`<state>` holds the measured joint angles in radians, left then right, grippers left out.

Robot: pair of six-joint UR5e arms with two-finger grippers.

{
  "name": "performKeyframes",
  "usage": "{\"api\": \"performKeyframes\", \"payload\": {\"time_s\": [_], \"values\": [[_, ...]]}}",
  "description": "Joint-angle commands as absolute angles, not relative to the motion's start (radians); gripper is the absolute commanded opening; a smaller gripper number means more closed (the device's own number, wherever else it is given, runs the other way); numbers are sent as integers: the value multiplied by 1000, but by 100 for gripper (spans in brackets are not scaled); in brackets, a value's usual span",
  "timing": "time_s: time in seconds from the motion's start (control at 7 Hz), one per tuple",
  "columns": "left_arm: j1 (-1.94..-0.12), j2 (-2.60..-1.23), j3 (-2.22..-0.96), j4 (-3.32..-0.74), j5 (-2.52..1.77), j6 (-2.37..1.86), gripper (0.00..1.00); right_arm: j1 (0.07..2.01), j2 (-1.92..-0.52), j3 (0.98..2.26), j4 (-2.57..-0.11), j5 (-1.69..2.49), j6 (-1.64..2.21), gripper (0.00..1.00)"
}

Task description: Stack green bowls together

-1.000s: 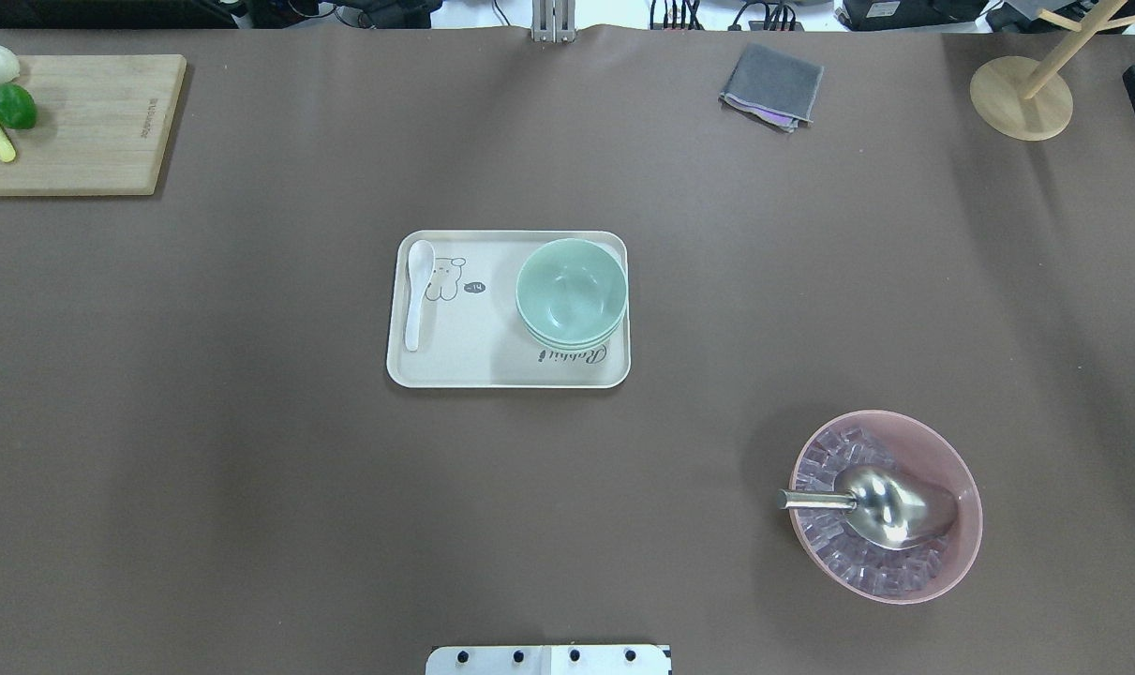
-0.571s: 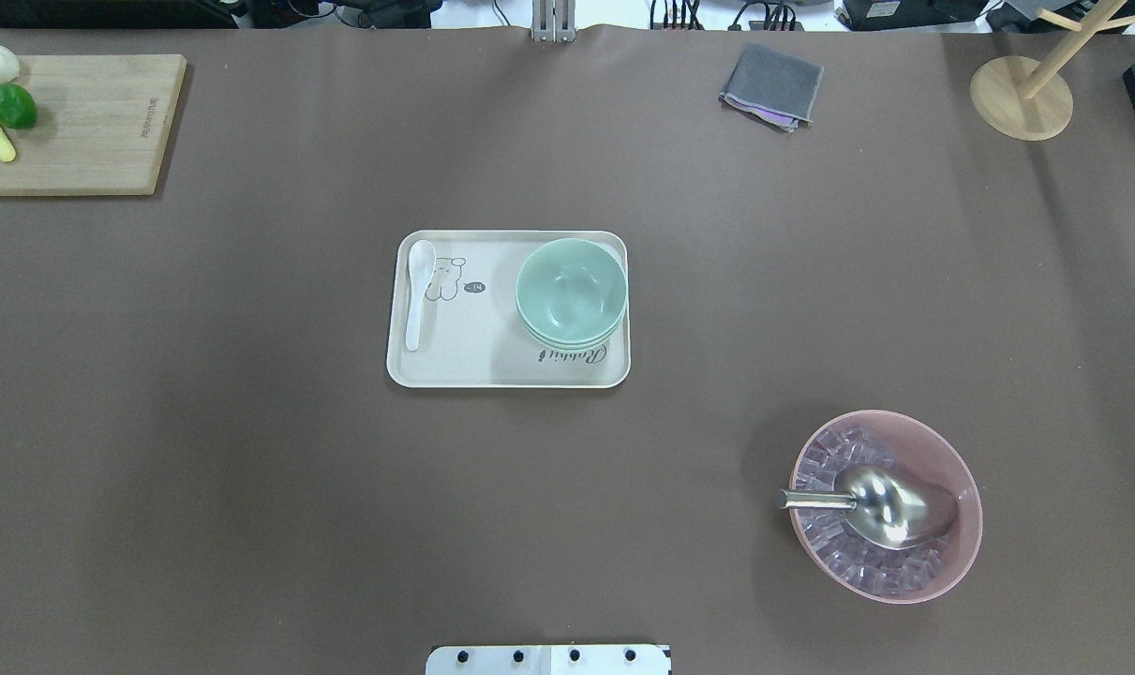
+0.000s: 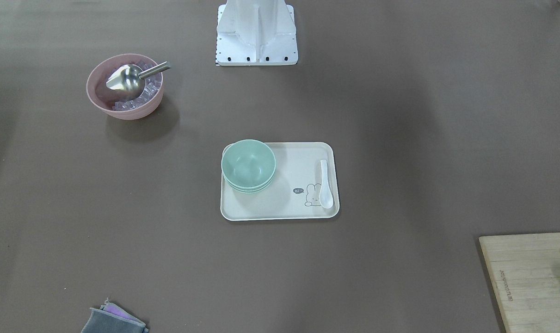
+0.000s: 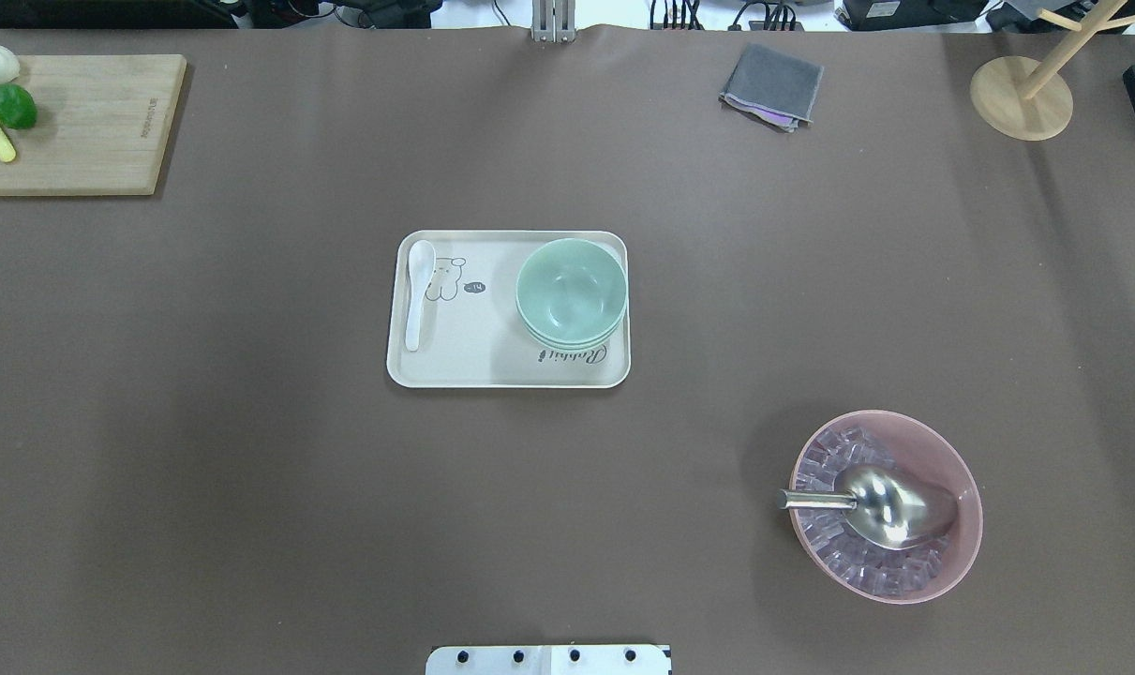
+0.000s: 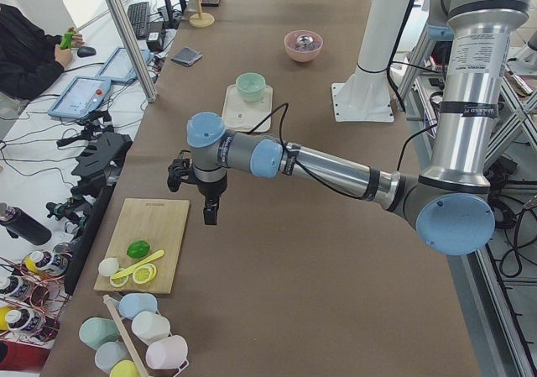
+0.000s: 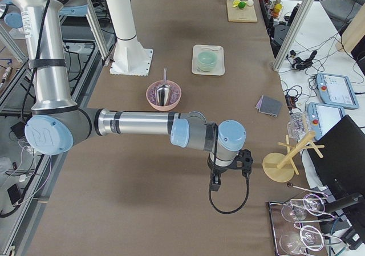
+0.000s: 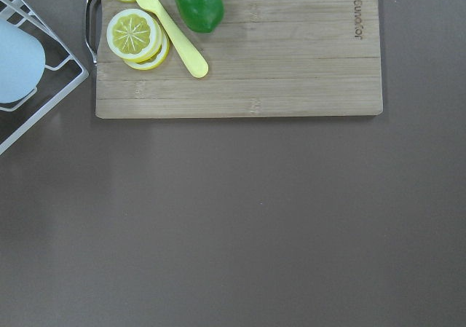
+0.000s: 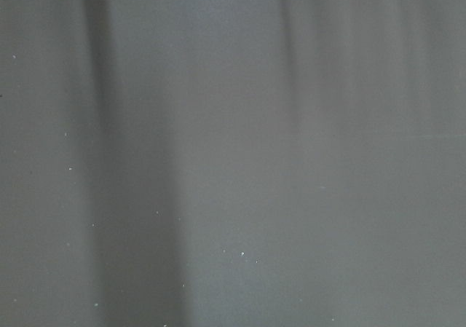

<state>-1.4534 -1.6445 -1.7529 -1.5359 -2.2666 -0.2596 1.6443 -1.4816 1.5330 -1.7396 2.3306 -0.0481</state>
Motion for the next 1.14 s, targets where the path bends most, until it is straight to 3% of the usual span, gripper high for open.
{"api": "performKeyframes", "payload": {"time_s": [0.0, 1.0], "values": [[-1509, -1617, -1737, -1526, -2224, -256, 99, 1638, -1490, 1543, -1749, 2330, -49, 100], [-1525, -1588, -1678, -1537, -2315, -256, 99, 1608, -1480, 1516, -1746, 2335, -46, 100]]}}
